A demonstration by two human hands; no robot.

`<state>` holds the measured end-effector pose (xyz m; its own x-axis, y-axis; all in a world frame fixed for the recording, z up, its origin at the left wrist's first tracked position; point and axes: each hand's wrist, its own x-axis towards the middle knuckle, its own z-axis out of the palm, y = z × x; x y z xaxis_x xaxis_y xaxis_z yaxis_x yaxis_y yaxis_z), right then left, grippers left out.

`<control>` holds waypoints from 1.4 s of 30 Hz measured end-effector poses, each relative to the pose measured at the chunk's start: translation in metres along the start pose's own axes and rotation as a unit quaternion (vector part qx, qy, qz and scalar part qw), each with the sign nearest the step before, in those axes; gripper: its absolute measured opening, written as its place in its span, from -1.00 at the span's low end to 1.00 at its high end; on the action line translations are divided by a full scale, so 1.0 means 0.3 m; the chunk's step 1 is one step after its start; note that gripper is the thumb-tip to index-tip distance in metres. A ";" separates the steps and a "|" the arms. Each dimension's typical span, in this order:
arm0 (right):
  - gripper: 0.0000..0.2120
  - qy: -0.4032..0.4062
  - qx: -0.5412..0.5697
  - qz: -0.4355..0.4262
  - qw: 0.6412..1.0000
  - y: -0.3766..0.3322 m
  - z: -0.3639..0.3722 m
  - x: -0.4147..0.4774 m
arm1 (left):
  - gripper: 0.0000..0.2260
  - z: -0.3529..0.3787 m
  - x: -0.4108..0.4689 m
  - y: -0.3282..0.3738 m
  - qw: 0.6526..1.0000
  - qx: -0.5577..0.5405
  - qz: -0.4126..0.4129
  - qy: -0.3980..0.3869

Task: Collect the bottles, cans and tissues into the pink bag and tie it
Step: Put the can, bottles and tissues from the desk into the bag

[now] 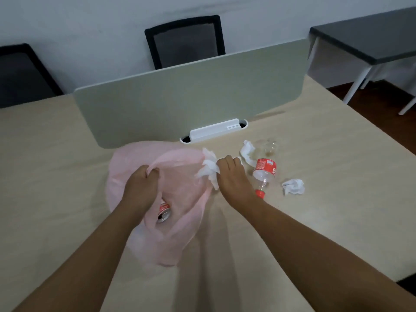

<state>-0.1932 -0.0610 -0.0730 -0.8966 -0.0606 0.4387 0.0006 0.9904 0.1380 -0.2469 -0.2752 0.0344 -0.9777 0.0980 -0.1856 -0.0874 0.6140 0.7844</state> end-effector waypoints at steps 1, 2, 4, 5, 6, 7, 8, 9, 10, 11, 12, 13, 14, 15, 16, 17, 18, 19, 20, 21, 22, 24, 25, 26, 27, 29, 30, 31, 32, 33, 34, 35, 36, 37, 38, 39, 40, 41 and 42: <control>-0.77 0.026 0.019 -0.025 0.999 -0.072 -0.019 -0.009 | -0.75 -0.021 0.002 0.002 1.000 -0.005 -0.004 0.007; -0.79 0.045 0.045 -0.036 0.997 -0.145 -0.037 -0.015 | -0.74 -0.043 0.002 0.002 1.000 -0.014 -0.014 0.013; -0.88 0.064 0.101 -0.033 0.992 -0.275 -0.055 -0.005 | -0.73 -0.085 0.006 -0.004 0.999 -0.030 -0.032 0.021; -0.92 0.066 0.138 -0.019 0.988 -0.342 -0.055 0.017 | -0.73 -0.115 0.010 -0.016 0.999 -0.030 -0.032 0.024; -0.97 0.047 0.188 0.003 0.981 -0.393 -0.055 0.040 | -0.73 -0.138 0.012 -0.023 0.999 -0.027 -0.025 0.025; -0.86 0.003 0.248 0.031 0.968 -0.425 -0.056 0.064 | -0.72 -0.148 0.014 -0.026 0.999 -0.027 -0.020 0.030; -0.68 -0.063 0.297 0.050 0.952 -0.462 -0.064 0.093 | -0.72 -0.173 0.018 -0.036 0.999 -0.030 -0.016 0.038; -0.51 -0.142 0.319 0.067 0.935 -0.492 -0.068 0.114 | -0.72 -0.197 0.021 -0.047 0.998 -0.034 -0.012 0.044; -0.37 -0.210 0.324 0.076 0.920 -0.507 -0.074 0.125 | -0.73 -0.216 0.023 -0.056 0.998 -0.036 -0.009 0.045; -0.28 -0.246 0.322 0.080 0.911 -0.505 -0.078 0.128 | -0.75 -0.230 0.027 -0.066 0.998 -0.034 -0.008 0.045; -0.24 -0.246 0.318 0.089 0.911 -0.488 -0.080 0.121 | -0.76 -0.240 0.028 -0.075 0.999 -0.032 -0.007 0.044; -0.24 -0.228 0.310 0.106 0.917 -0.455 -0.081 0.103 | -0.75 -0.243 0.030 -0.085 0.999 -0.030 -0.003 0.042; -0.25 -0.205 0.289 0.126 0.927 -0.410 -0.081 0.078 | -0.74 -0.243 0.030 -0.095 0.999 -0.029 0.003 0.038; -0.24 -0.185 0.253 0.152 0.938 -0.355 -0.079 0.048 | -0.73 -0.236 0.032 -0.106 0.999 -0.026 0.005 0.033; -0.24 -0.173 0.211 0.182 0.945 -0.294 -0.069 0.014 | -0.72 -0.224 0.034 -0.116 0.999 -0.023 0.007 0.025; -0.24 -0.175 0.173 0.213 0.946 -0.233 -0.060 -0.025 | -0.71 -0.205 0.036 -0.126 1.000 -0.019 0.008 0.017; -0.24 -0.183 0.143 0.243 0.942 -0.169 -0.051 -0.063 | -0.70 -0.182 0.039 -0.136 1.000 -0.018 0.011 0.011; -0.24 -0.198 0.113 0.265 0.937 -0.108 -0.040 -0.096 | -0.70 -0.157 0.041 -0.141 1.000 -0.017 0.016 0.005; -0.23 -0.204 0.076 0.269 0.938 -0.057 -0.029 -0.123 | -0.71 -0.131 0.042 -0.143 1.000 -0.014 0.020 0.000; -0.22 -0.211 0.043 0.251 0.944 -0.018 -0.022 -0.139 | -0.71 -0.103 0.042 -0.143 1.000 -0.010 0.023 -0.006; -0.23 -0.208 0.018 0.221 0.953 0.006 -0.018 -0.143 | -0.72 -0.078 0.039 -0.140 1.000 -0.007 0.024 -0.011; -0.31 -0.217 -0.016 0.145 0.965 0.013 0.018 -0.125 | -0.74 -0.036 0.034 -0.138 1.000 -0.005 0.022 -0.019; -0.36 -0.248 -0.023 0.115 0.962 -0.001 0.042 -0.105 | -0.75 -0.022 0.035 -0.140 1.000 -0.001 0.021 -0.019; -0.39 -0.281 -0.024 0.100 0.954 -0.024 0.070 -0.083 | -0.75 -0.011 0.036 -0.142 1.000 0.004 0.023 -0.019; -0.42 -0.308 -0.033 0.094 0.946 -0.046 0.089 -0.061 | -0.76 -0.001 0.039 -0.144 0.999 0.011 0.027 -0.020; -0.51 -0.319 -0.026 0.091 0.943 -0.077 0.107 -0.032 | -0.76 0.008 0.049 -0.141 0.999 0.022 0.032 -0.023; -0.59 -0.301 -0.009 0.086 0.950 -0.087 0.106 -0.033 | -0.76 0.011 0.056 -0.137 0.999 0.027 0.034 -0.022; -0.67 -0.269 0.001 0.079 0.960 -0.090 0.097 -0.036 | -0.75 0.015 0.061 -0.132 0.999 0.031 0.035 -0.022; -0.75 -0.227 0.005 0.072 0.971 -0.084 0.078 -0.044 | -0.75 0.020 0.064 -0.128 0.998 0.035 0.037 -0.022; -0.78 -0.178 0.009 0.077 0.981 -0.064 0.066 -0.057 | -0.76 0.027 0.066 -0.125 0.998 0.040 0.039 -0.025; -0.76 -0.123 0.017 0.093 0.988 -0.036 0.052 -0.075 | -0.77 0.038 0.065 -0.120 0.998 0.045 0.041 -0.030; -0.73 -0.084 0.021 0.117 0.989 0.003 0.040 -0.090 | -0.77 0.050 0.066 -0.114 0.998 0.046 0.040 -0.033; -0.69 -0.062 0.023 0.146 0.987 0.052 0.024 -0.104 | -0.77 0.063 0.065 -0.107 0.998 0.046 0.037 -0.036; -0.66 -0.052 0.021 0.184 0.981 0.105 0.004 -0.117 | -0.77 0.076 0.064 -0.100 0.998 0.047 0.034 -0.039; -0.66 -0.044 0.019 0.234 0.971 0.161 -0.013 -0.131 | -0.76 0.087 0.064 -0.092 0.997 0.051 0.032 -0.042; -0.71 -0.033 0.018 0.285 0.958 0.219 -0.023 -0.152 | -0.75 0.097 0.064 -0.084 0.997 0.054 0.031 -0.043; -0.76 -0.022 0.021 0.330 0.944 0.270 -0.027 -0.185 | -0.75 0.104 0.064 -0.077 0.997 0.057 0.034 -0.041; -0.78 -0.023 0.026 0.363 0.931 0.315 -0.021 -0.228 | -0.75 0.110 0.064 -0.072 0.997 0.059 0.040 -0.039; -0.78 -0.042 0.036 0.377 0.924 0.348 -0.005 -0.279 | -0.75 0.114 0.063 -0.067 0.996 0.061 0.045 -0.038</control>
<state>-0.1174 0.0472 -0.0940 -0.6843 0.6580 0.3143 0.6131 0.7525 -0.2405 -0.2571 -0.2590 -0.0051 -0.9627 0.2139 -0.1655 0.0290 0.6900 0.7232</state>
